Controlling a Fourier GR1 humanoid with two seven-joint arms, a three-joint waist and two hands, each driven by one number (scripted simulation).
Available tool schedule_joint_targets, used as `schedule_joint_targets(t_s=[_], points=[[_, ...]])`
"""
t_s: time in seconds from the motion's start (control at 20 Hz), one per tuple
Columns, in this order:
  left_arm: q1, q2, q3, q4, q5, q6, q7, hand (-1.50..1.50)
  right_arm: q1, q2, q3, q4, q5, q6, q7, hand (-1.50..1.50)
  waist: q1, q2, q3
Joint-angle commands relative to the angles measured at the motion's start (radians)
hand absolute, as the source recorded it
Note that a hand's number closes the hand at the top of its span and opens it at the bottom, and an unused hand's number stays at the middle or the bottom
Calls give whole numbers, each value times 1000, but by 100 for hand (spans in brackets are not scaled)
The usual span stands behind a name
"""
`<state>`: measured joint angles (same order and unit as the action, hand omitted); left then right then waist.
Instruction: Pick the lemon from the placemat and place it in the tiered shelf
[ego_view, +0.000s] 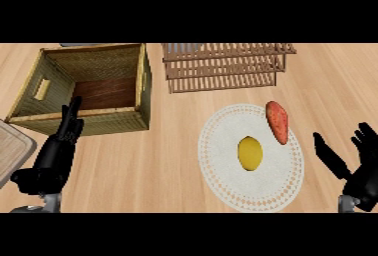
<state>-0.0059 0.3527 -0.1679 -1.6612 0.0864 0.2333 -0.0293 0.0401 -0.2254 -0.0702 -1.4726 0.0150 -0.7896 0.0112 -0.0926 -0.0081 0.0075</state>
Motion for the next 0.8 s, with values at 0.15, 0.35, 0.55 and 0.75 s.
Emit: schedule_joint_targets(t_s=[0.15, 0.35, 0.55, 0.75], points=[[-101, -42, -41, 146, 4, -61, 42, 0, 197, 177, -13, -254, -44, -98, -263, -150, 48, 6, -7], [-91, -34, -43, 111, 4, -80, 56, 0, 275, 22, 110, -313, 19, 59, -53, -150, 76, 8, -10], [-135, -79, -59, 169, -30, -48, 63, 0, 329, -88, 186, -433, 158, 70, 141, -150, 72, 11, -12], [-134, -83, -69, 151, -48, -49, 57, 0, 286, -173, 215, -540, 286, 102, 443, -150, 91, 13, -14]])
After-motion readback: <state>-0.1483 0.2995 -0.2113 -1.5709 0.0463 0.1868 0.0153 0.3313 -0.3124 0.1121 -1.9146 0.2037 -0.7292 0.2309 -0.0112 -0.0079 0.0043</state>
